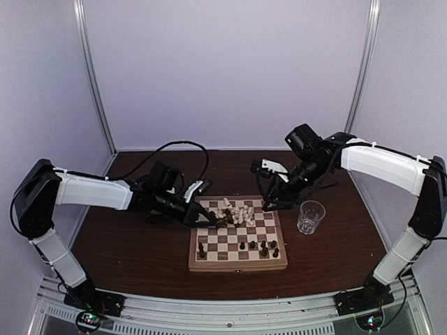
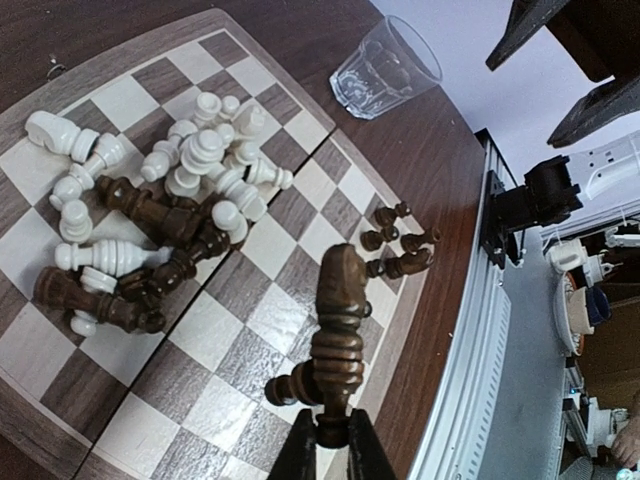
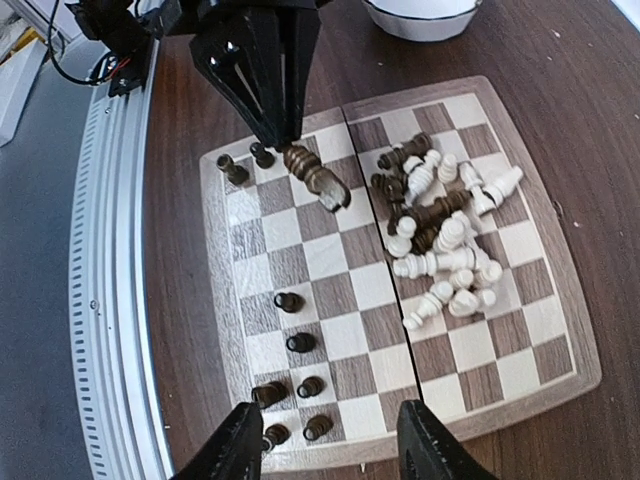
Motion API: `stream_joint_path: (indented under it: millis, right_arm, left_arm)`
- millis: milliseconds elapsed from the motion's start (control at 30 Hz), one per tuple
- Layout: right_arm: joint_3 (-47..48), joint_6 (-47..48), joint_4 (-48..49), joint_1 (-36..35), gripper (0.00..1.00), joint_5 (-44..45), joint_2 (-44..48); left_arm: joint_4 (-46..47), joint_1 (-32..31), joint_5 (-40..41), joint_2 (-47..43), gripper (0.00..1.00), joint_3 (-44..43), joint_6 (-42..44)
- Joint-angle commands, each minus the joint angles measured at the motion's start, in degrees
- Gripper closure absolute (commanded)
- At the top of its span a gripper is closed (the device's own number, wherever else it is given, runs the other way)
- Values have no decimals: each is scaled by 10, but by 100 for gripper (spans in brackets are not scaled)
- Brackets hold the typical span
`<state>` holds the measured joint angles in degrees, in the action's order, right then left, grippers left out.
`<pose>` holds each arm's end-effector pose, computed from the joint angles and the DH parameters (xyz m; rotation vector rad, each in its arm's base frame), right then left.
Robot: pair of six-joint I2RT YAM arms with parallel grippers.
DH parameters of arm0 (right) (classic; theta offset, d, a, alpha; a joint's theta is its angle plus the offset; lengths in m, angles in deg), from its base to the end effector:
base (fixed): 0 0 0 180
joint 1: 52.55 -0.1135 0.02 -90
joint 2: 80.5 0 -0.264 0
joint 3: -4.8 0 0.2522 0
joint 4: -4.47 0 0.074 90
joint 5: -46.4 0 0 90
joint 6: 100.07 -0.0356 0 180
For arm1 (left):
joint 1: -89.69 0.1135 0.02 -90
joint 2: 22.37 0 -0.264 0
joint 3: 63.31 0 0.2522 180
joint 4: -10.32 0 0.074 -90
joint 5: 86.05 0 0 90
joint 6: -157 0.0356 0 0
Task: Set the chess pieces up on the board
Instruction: Pick up the chess pile from the chessboard, then adjust the chess pile.
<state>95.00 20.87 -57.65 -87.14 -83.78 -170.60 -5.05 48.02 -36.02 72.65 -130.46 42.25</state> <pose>0.2505 0.2007 0.2886 -1.5602 1.9990 0.9432 0.2386 -0.2430 0.1892 0.7541 2.4072 -1.3483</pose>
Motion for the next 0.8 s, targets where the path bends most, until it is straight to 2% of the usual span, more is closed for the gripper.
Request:
stream_joint_path:
  millis: [0, 233, 667, 767]
  right_arm:
    - [73, 22, -65, -39, 52, -21, -66]
    - [137, 78, -74, -101, 51, 12, -124]
    - [184, 69, -71, -125, 51, 12, -176]
    - [187, 68, -72, -128, 54, 8, -182]
  left_arm:
    - [13, -1, -40, -16, 91, -25, -15]
    - [13, -7, -79, -19, 91, -33, -20]
    - [41, -15, -115, -24, 91, -34, -34]
    - [50, -15, -122, -23, 91, -33, -40]
